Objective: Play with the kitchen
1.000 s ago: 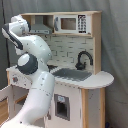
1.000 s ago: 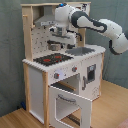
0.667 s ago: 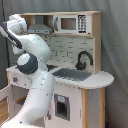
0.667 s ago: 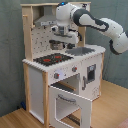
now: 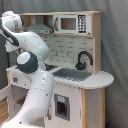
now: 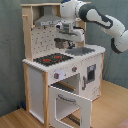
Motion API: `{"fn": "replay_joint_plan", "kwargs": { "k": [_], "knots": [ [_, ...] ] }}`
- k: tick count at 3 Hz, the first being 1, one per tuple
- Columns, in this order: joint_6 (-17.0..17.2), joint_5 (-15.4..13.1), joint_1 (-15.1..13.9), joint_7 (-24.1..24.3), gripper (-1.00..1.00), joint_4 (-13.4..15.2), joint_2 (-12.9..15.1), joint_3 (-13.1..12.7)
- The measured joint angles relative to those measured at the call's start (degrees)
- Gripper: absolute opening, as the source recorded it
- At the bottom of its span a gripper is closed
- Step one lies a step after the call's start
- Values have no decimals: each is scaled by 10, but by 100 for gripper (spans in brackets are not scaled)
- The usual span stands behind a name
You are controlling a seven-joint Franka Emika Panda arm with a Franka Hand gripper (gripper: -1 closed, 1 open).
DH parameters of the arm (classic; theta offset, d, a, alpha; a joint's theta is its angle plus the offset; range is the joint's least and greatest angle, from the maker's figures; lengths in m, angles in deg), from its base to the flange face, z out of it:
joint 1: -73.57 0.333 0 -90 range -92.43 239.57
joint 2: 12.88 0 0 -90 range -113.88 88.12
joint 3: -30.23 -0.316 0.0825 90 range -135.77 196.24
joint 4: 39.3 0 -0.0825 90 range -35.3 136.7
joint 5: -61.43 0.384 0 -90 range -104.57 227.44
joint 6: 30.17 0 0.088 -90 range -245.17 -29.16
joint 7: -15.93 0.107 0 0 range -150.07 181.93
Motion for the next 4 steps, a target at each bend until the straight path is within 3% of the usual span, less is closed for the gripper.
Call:
{"fn": "replay_joint_plan", "kwargs": {
  "k": [2, 3, 4],
  "knots": [
    [71, 0, -12, 66, -100, 37, -46, -17],
    [94, 0, -47, 83, -100, 73, -59, -24],
    [104, 1, -90, 102, -100, 113, -60, -52]
  ]
}}
